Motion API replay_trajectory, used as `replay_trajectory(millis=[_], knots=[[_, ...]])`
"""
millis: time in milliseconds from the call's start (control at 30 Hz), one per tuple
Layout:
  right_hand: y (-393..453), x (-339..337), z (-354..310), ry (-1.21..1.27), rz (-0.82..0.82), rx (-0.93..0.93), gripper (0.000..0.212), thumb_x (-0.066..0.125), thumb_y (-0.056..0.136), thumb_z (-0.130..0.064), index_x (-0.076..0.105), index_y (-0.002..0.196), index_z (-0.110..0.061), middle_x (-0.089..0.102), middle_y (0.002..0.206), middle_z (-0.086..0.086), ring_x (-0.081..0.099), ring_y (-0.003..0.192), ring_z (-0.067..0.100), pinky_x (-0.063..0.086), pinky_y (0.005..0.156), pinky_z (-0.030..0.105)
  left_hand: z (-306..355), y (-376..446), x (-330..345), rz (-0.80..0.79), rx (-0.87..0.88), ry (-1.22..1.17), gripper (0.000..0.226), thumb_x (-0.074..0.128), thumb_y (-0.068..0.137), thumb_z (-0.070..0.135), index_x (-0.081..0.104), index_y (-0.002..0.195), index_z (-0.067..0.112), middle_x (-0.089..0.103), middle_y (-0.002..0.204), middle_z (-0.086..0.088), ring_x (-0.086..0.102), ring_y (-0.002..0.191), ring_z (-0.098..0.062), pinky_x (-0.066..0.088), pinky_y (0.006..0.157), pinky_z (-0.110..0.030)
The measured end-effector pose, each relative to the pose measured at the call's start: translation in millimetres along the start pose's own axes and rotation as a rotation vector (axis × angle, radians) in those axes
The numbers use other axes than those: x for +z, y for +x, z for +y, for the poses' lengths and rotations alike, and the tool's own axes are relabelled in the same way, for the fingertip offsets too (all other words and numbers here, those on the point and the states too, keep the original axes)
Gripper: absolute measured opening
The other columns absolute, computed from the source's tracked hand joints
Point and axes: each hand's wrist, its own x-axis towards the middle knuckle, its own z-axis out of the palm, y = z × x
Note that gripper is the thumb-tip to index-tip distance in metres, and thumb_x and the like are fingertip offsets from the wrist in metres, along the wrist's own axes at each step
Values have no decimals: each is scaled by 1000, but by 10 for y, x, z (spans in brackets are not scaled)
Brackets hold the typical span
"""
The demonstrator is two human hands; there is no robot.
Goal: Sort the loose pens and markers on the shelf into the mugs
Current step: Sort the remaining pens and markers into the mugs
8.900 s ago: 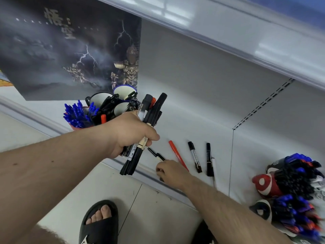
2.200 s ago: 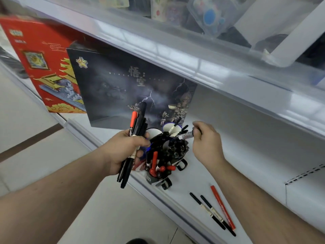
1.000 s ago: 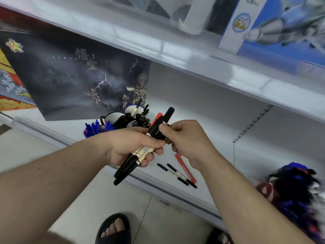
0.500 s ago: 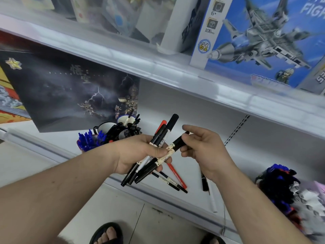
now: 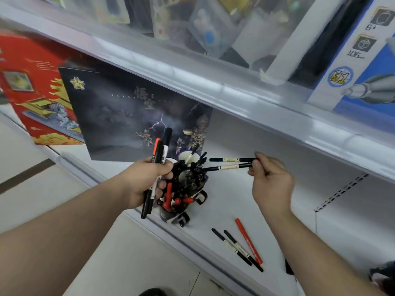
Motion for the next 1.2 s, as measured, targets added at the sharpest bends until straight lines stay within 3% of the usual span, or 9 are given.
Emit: replay_trajectory(millis=[200,333,500,667,767,867,967,1100,1200], knots=[[485,944,452,-247,-6,-427,21,62,82,5,75,98,1,70,83,15,65,78,25,38,77,11,-46,92,-11,-68,-3,-47,10,55,98,9,61,91,13,56,64,-2,40,48,-13,31,44,-23],[640,1351,716,-324,-87,-552,34,69,67,21,75,92,-1,68,80,13,66,71,30,51,68,24,-51,145,-65,-80,-46,-100,11,56,97,8,65,94,14,57,63,-1,40,49,-12,29,46,-23],[636,1667,1011,-436,-329,-549,37,71,62,19,77,93,-2,72,85,13,69,75,35,60,72,41,-82,256,-126,-62,-79,-175,11,61,94,9,70,97,14,60,67,-2,43,49,-13,33,43,-21],[762,1912,970,-696,-611,-336,25,56,81,9,73,88,-9,57,74,4,61,86,34,36,64,26,-86,313,-96,-66,-82,-193,12,60,95,10,71,98,14,60,65,0,44,47,-11,34,43,-21],[815,2067,912,-792,-715,-41,24,57,90,-7,74,106,-14,70,99,9,64,95,30,49,74,28,-68,307,-55,-91,-81,-199,13,60,95,10,71,101,14,59,64,0,45,46,-10,35,42,-20],[772,2052,906,-806,-759,57,26,60,90,-13,73,113,-18,70,110,9,65,98,28,55,85,32,-42,283,-2,-130,-92,-196,13,60,96,12,71,99,16,56,64,0,43,46,-10,34,43,-20],[752,1930,673,-652,-686,94,21,61,90,-22,75,106,-21,72,103,6,65,99,27,53,80,30,-22,255,57,-135,-81,-180,9,59,96,13,68,96,15,52,62,0,41,46,-12,32,42,-20],[517,1474,-28,0,-267,283,19,61,88,-16,70,71,-14,67,69,1,59,68,11,44,65,25,-16,244,133,-71,39,5,9,56,96,11,57,88,13,44,58,0,36,46,-13,31,42,-23],[164,1072,-551,261,-292,379,32,67,86,-30,62,58,-17,57,55,-2,47,53,11,39,57,27,-20,215,208,-24,130,151,8,57,94,12,54,87,12,40,59,-3,34,47,-15,33,43,-23]])
